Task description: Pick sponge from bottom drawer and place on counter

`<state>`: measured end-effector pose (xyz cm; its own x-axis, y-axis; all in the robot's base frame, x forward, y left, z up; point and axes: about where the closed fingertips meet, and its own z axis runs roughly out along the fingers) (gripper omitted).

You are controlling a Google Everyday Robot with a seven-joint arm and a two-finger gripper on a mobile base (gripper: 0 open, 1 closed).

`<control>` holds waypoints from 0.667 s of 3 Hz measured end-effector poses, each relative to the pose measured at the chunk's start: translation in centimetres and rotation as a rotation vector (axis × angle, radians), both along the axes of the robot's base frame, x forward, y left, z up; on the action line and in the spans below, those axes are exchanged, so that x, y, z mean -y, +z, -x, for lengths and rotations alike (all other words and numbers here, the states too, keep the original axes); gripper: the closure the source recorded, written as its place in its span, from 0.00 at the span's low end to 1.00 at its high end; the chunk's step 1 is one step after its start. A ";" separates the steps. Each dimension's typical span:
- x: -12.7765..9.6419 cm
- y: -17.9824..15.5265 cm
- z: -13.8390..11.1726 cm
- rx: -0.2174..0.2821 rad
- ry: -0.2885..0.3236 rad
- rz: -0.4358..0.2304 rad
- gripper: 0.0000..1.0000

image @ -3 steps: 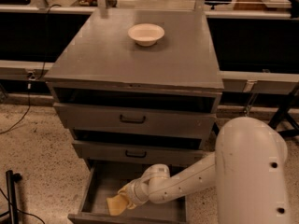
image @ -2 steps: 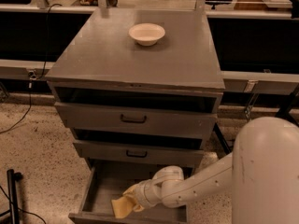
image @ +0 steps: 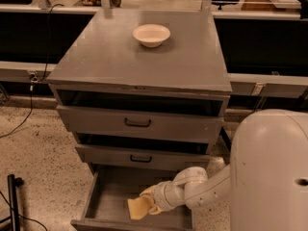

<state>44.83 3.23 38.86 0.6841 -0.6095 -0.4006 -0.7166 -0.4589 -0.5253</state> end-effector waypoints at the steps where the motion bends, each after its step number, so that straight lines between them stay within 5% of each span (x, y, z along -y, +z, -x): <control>1: -0.1 0.0 0.0 0.001 0.003 0.001 1.00; 2: 0.2 1.3 -1.0 0.031 -0.005 -0.026 1.00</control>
Offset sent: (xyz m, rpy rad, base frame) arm 0.0363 -0.0151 0.0471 0.0846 -0.0995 -0.0284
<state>45.86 3.01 40.19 0.6931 -0.6030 -0.3949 -0.7022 -0.4412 -0.5588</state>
